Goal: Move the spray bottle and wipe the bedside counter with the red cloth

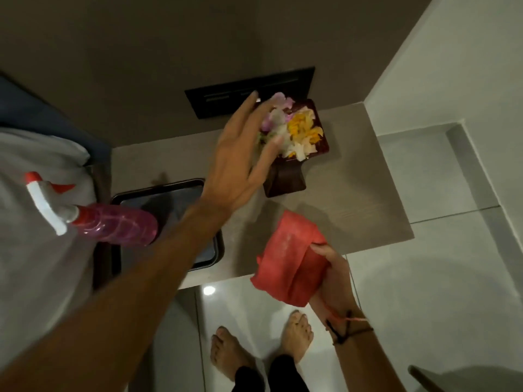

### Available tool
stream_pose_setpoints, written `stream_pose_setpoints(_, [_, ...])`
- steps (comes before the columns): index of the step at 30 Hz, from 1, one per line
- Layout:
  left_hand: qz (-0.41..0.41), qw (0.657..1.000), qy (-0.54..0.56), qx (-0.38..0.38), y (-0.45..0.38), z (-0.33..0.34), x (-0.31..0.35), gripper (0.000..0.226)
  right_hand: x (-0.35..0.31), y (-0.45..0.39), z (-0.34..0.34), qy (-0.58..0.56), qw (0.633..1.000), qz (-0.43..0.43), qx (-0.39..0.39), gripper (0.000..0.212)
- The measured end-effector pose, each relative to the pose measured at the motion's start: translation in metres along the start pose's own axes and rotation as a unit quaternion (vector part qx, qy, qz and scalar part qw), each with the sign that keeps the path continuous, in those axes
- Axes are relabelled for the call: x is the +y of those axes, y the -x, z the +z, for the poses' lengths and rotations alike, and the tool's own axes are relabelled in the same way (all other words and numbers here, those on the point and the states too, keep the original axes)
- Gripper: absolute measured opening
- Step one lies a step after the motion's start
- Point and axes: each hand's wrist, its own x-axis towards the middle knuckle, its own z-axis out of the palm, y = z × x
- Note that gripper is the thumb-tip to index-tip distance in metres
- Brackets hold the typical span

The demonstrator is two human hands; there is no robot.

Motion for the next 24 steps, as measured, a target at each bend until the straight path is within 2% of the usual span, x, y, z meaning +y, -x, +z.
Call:
stream_pose_setpoints(1, [-0.087, 0.992, 0.087, 0.022, 0.025, -0.005, -0.005, 0.056, 0.006, -0.009, -0.002, 0.014, 1.0, 0.023, -0.007, 0.043])
stream_pose_setpoints(2, [-0.186, 0.965, 0.185, 0.016, 0.049, -0.009, -0.01, 0.061, 0.007, -0.017, -0.002, 0.043, 0.998, 0.038, -0.005, 0.037])
stream_pose_setpoints(4, [-0.349, 0.87, 0.346, -0.035, 0.096, -0.016, -0.023, 0.067, 0.014, -0.035, 0.005, 0.14, 0.988, 0.057, -0.02, 0.041])
stream_pose_setpoints(5, [-0.397, 0.831, 0.387, -0.054, 0.117, -0.022, -0.032, 0.065, 0.021, -0.046, 0.016, 0.196, 0.979, 0.05, -0.035, 0.041])
stream_pose_setpoints(6, [-0.424, 0.806, 0.408, -0.068, 0.131, -0.024, -0.037, 0.064, 0.026, -0.056, 0.021, 0.242, 0.969, 0.02, -0.041, 0.04])
stream_pose_setpoints(8, [-0.449, 0.787, 0.422, -0.038, 0.145, -0.032, -0.05, 0.062, 0.038, -0.071, 0.041, 0.297, 0.953, -0.013, -0.057, 0.043])
stream_pose_setpoints(10, [-0.479, 0.786, 0.39, 0.033, 0.148, -0.039, -0.064, 0.054, 0.053, -0.089, 0.06, 0.346, 0.937, -0.038, -0.035, 0.043])
stream_pose_setpoints(13, [-0.521, 0.778, 0.336, 0.099, 0.139, -0.044, -0.085, 0.049, 0.066, -0.113, 0.088, 0.423, 0.902, -0.084, 0.022, 0.014])
stream_pose_setpoints(14, [-0.531, 0.778, 0.319, 0.107, 0.134, -0.042, -0.092, 0.047, 0.068, -0.12, 0.094, 0.446, 0.889, -0.1, 0.038, 0.015])
stream_pose_setpoints(16, [-0.541, 0.791, 0.268, 0.095, 0.127, -0.042, -0.102, 0.045, 0.07, -0.129, 0.104, 0.482, 0.867, -0.113, 0.052, 0.019])
stream_pose_setpoints(20, [-0.513, 0.851, 0.111, 0.011, 0.122, -0.053, -0.103, 0.036, 0.062, -0.121, 0.113, 0.505, 0.853, -0.121, 0.06, 0.031])
stream_pose_setpoints(21, [-0.496, 0.864, 0.082, -0.002, 0.12, -0.059, -0.094, 0.034, 0.056, -0.113, 0.116, 0.488, 0.863, -0.113, 0.066, 0.034])
stream_pose_setpoints(22, [-0.468, 0.881, 0.064, -0.013, 0.123, -0.062, -0.086, 0.034, 0.05, -0.102, 0.119, 0.443, 0.89, -0.09, 0.06, 0.043])
stream_pose_setpoints(24, [-0.433, 0.9, 0.026, -0.035, 0.125, -0.079, -0.062, 0.041, 0.037, -0.072, 0.126, 0.282, 0.958, 0.015, 0.041, 0.062])
